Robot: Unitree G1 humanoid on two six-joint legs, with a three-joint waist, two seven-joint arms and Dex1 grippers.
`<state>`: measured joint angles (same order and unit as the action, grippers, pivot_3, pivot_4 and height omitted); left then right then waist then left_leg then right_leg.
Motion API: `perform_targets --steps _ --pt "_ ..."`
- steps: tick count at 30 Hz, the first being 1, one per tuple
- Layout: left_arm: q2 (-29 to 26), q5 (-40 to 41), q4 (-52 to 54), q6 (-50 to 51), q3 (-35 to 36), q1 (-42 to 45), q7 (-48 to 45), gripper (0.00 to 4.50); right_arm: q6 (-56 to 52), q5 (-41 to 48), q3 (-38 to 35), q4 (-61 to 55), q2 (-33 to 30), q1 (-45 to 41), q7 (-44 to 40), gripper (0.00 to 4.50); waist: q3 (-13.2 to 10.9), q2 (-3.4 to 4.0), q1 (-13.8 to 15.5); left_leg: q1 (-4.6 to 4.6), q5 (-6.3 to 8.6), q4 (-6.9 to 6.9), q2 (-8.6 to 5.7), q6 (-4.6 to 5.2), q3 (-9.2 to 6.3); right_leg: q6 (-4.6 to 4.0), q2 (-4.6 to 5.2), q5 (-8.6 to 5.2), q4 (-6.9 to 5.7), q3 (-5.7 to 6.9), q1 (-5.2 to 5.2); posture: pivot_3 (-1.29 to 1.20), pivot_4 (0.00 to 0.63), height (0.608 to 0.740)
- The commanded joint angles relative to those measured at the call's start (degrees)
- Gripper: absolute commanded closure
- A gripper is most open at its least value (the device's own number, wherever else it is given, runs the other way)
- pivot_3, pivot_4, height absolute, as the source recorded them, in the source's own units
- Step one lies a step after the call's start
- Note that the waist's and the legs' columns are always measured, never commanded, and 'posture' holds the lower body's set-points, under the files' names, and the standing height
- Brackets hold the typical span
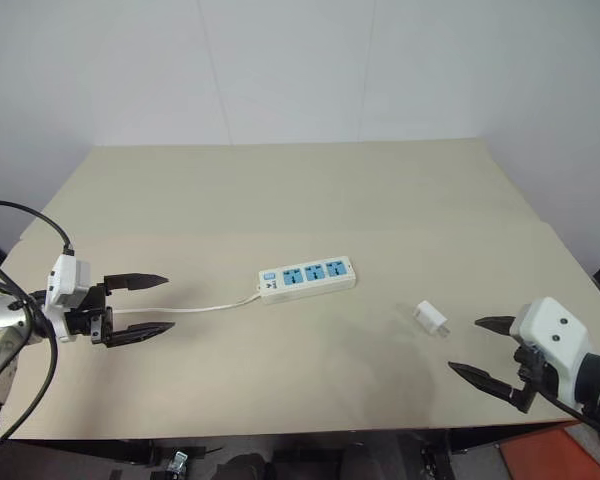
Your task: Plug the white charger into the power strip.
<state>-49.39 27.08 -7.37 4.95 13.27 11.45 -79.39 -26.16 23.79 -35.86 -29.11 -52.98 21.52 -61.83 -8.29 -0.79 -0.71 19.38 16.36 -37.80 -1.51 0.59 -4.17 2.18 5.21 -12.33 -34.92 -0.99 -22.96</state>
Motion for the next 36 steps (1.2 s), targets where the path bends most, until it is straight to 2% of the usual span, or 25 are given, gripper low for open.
perform_targets --steps 1,12,17,23,28,36 --pt "-0.2 0.1 -0.1 -1.5 0.4 1.2 -0.2 0.04 0.5 0.1 -2.0 -0.7 -0.5 -0.4 0.5 0.0 0.0 0.0 0.0 0.0 0.0 0.0 0.0 0.0 0.0 0.0 0.0 0.0 0.0 0.0 0.0 0.0 0.15 0.74" --pt "0.6 -1.2 -4.5 -3.8 -0.6 3.4 -0.2 0.04 0.3 0.2 -2.7 -2.4 0.6 1.0 1.8 0.0 0.0 -0.01 0.0 0.01 0.0 0.0 0.0 0.0 0.0 0.09 0.0 -0.05 0.01 0.0 0.0 0.0 0.15 0.74" --pt "7.4 -3.8 -16.8 -11.6 -2.5 11.5 1.1 0.04 0.0 0.2 -0.8 -3.7 1.0 0.1 3.7 0.0 0.0 -0.03 0.5 -0.04 0.0 -0.02 -0.15 -0.01 -0.01 0.09 0.03 -0.05 -0.01 0.03 0.06 0.0 0.15 0.74" --pt "16.4 -10.7 -40.6 -23.5 -8.2 27.1 -2.3 0.04 -2.1 1.3 6.3 -7.3 1.8 -6.1 8.8 0.0 0.0 -0.14 0.8 -0.01 -0.01 -0.06 -0.25 -0.01 -0.03 -0.07 0.05 0.07 0.0 0.08 0.08 0.0 0.15 0.74" --pt "21.9 -14.6 -56.4 -29.1 -9.8 37.5 -2.5 0.04 -4.7 1.9 9.8 -11.1 3.4 -8.6 12.7 0.0 -0.1 -0.24 0.7 0.27 0.0 -0.09 -0.35 0.0 -0.07 -0.04 0.09 0.06 0.01 0.1 -0.08 0.0 0.15 0.74" --pt "26.0 -20.8 -66.4 -29.5 -11.0 45.4 -0.6 0.04 -7.5 2.3 9.9 -17.3 6.3 -5.1 17.6 0.0 -0.1 -0.26 0.6 0.45 0.02 -0.13 -0.37 0.05 -0.14 0.02 0.1 0.09 -0.05 0.15 -0.15 0.0 0.15 0.74"
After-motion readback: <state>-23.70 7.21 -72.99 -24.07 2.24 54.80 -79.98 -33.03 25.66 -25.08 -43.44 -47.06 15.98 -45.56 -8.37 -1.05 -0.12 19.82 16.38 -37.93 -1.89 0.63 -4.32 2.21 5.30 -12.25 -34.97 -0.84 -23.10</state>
